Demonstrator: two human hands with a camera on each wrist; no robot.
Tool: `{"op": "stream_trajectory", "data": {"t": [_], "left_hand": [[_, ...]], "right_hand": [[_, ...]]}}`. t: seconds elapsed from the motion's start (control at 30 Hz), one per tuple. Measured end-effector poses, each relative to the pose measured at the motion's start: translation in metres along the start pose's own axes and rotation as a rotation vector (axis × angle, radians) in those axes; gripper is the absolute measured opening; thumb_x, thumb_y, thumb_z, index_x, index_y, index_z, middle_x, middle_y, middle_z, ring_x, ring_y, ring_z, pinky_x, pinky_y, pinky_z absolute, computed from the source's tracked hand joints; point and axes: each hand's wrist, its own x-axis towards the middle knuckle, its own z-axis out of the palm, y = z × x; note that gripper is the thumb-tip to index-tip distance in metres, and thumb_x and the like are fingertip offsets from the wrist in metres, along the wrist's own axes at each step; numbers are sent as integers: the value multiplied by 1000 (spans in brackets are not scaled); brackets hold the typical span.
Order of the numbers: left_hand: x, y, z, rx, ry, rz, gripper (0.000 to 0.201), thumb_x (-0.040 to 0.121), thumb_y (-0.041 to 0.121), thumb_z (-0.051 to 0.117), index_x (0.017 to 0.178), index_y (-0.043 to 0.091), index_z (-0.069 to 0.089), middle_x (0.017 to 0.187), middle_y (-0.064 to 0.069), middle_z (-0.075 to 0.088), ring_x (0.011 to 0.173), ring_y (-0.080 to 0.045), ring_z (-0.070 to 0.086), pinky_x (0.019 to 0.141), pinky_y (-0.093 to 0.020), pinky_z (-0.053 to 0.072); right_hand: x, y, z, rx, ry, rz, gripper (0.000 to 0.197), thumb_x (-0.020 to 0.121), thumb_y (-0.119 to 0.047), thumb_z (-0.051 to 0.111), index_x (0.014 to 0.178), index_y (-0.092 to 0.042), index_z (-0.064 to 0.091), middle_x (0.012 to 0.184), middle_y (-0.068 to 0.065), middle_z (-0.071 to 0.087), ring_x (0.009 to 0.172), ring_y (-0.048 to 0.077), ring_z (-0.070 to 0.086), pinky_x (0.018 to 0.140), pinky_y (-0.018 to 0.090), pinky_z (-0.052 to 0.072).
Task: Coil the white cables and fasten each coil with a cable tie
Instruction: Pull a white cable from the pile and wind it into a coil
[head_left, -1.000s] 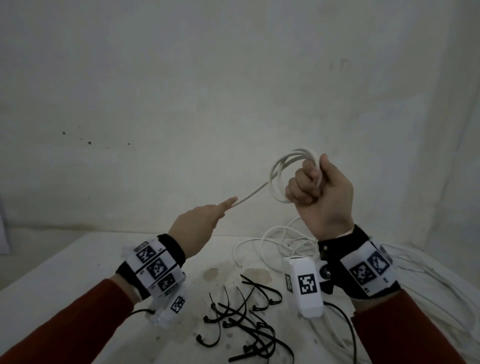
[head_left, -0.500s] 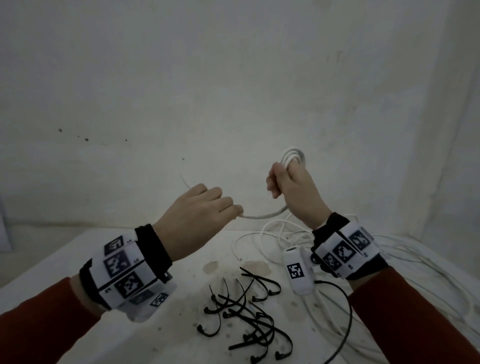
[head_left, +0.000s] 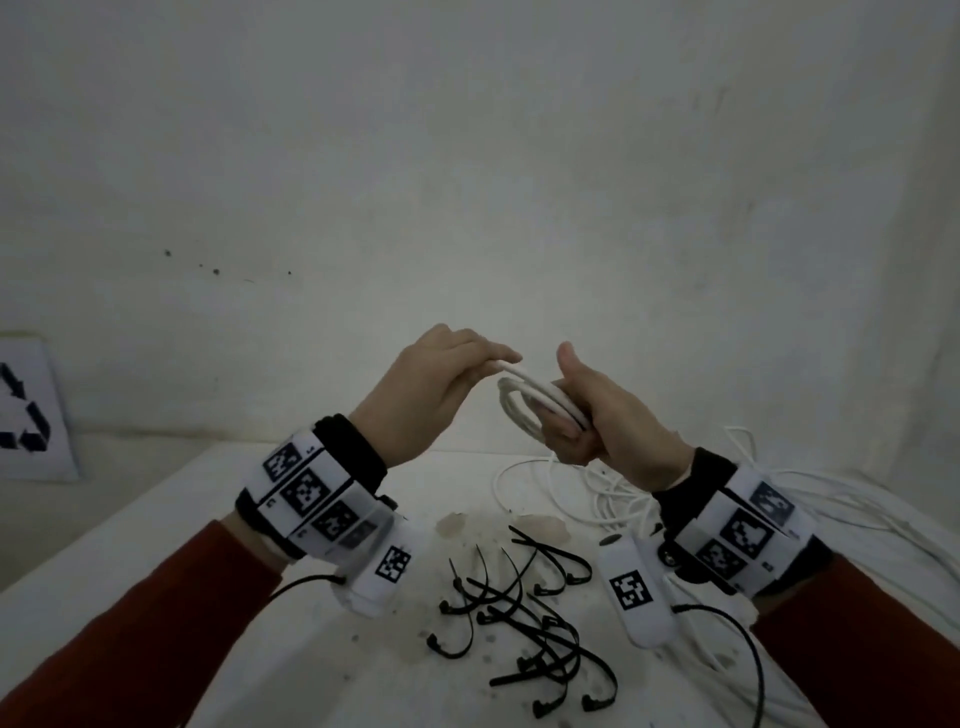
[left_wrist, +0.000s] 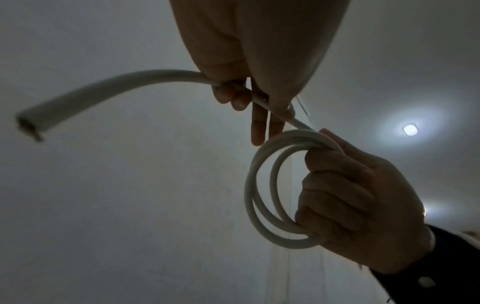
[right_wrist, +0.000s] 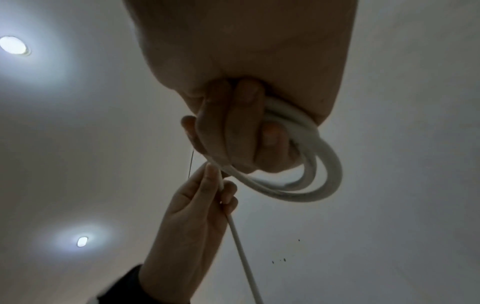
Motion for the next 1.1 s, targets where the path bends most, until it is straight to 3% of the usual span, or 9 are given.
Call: {"op": "stream_trajectory", "data": {"t": [0.07, 0.23, 0.4, 0.5, 0.6, 0.73, 0.87, 1.0, 1.1], "left_hand": [[-3, 4, 6, -76, 6, -112, 31, 98, 26, 41, 113, 18, 66, 78, 37, 52, 76, 6, 43, 74, -6, 33], [-5, 13, 22, -339, 13, -300, 28, 100, 30, 33, 99, 25, 61, 83, 15, 60, 85, -14, 54, 79, -20, 40], [2, 25, 30, -690, 70, -477, 37, 104, 18, 28, 87, 10, 60, 80, 4, 60, 79, -9, 51, 77, -20, 39], [7, 29, 35, -835, 93, -512, 39, 103, 27, 28, 88, 7, 58, 81, -1, 62, 83, -21, 52, 80, -27, 43], [12, 37, 36, -897, 72, -553, 42, 99, 36, 29, 85, 9, 58, 74, -1, 56, 77, -14, 54, 77, -22, 47], [13, 39, 35, -976, 19, -591, 42, 89, 47, 35, 77, 11, 53, 64, 6, 47, 62, -12, 49, 74, -32, 45], [14, 35, 37, -933, 63, -673, 36, 100, 35, 32, 74, 13, 44, 60, 8, 37, 53, -7, 37, 64, -24, 44], [14, 22, 32, -960, 200, -756, 37, 101, 35, 31, 72, 15, 41, 56, 9, 32, 49, -7, 33, 61, -26, 40], [16, 12, 24, -997, 348, -775, 38, 102, 34, 30, 70, 15, 38, 51, 13, 30, 46, -7, 30, 59, -28, 37]], "right_hand": [[3, 1, -1, 145, -34, 1, 62, 92, -60, 20, 50, -16, 32, 43, -4, 22, 40, 11, 15, 45, 27, 13], [5, 2, 2, 311, 25, -9, 64, 94, -57, 20, 43, -20, 32, 36, -6, 20, 35, 9, 14, 41, 22, 15], [9, -1, 12, 292, 415, -80, 67, 103, -41, 25, 40, -20, 31, 36, -4, 22, 33, 12, 17, 42, 23, 15], [15, -5, 17, 250, 684, -114, 67, 104, -36, 28, 39, -21, 33, 38, -3, 25, 35, 13, 20, 41, 21, 18], [18, -5, 18, 212, 811, -110, 63, 104, -38, 26, 45, -17, 35, 38, -5, 28, 35, 13, 24, 41, 22, 22], [18, -4, 21, 205, 799, -88, 61, 104, -42, 23, 52, -13, 37, 39, -5, 27, 36, 13, 24, 39, 20, 22], [19, 2, 19, 185, 705, -75, 55, 104, -40, 26, 61, -11, 46, 43, -3, 36, 42, 15, 34, 43, 24, 30], [13, 19, 13, 113, 559, 9, 40, 102, -39, 36, 88, -8, 56, 77, 5, 60, 68, 19, 57, 66, 34, 46], [1, 31, 14, 206, 390, 123, 40, 89, -45, 60, 102, -7, 55, 95, 8, 60, 74, 25, 62, 66, 35, 49]]}}
